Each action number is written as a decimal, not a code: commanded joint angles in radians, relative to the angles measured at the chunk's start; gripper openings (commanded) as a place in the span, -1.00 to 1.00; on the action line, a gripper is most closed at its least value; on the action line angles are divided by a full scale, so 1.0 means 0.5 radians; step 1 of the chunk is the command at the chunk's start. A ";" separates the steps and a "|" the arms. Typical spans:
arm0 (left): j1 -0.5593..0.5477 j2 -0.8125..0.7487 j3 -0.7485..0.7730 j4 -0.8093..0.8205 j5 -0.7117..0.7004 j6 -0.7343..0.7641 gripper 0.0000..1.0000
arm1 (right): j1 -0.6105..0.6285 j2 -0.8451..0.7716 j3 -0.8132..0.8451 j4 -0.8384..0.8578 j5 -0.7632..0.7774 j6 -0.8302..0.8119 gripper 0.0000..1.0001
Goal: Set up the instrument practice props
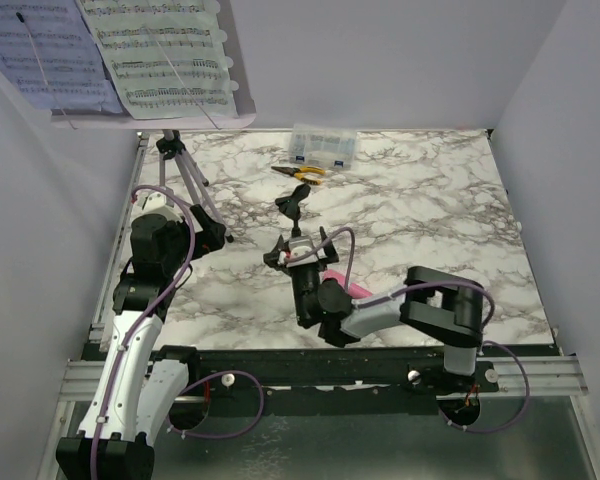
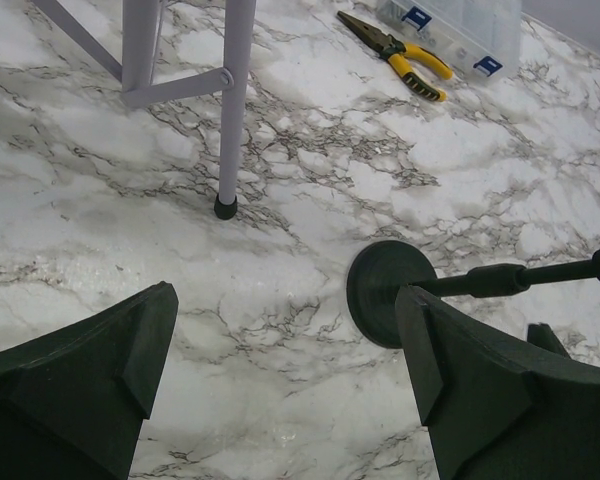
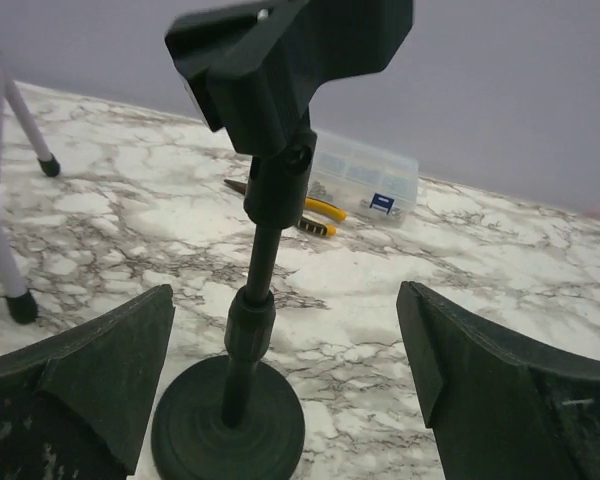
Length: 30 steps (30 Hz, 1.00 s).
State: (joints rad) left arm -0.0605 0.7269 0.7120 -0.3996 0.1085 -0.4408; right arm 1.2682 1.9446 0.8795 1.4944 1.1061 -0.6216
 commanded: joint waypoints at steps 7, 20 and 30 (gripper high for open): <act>0.001 0.030 0.032 0.020 0.069 -0.002 0.97 | 0.144 -1.083 -0.384 -2.077 -1.418 1.800 0.99; -0.001 -0.003 -0.055 0.338 0.870 -0.066 0.98 | 0.110 -2.059 -0.374 -3.166 -2.532 1.892 0.99; -0.062 -0.137 -0.277 1.175 1.466 -0.509 0.98 | -0.689 -1.834 -0.245 -3.828 -2.241 2.118 0.99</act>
State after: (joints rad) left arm -0.0639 0.6880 0.6018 -0.0597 0.6872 -0.5720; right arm 1.0832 0.9623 0.7902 -0.2546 0.0448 0.4015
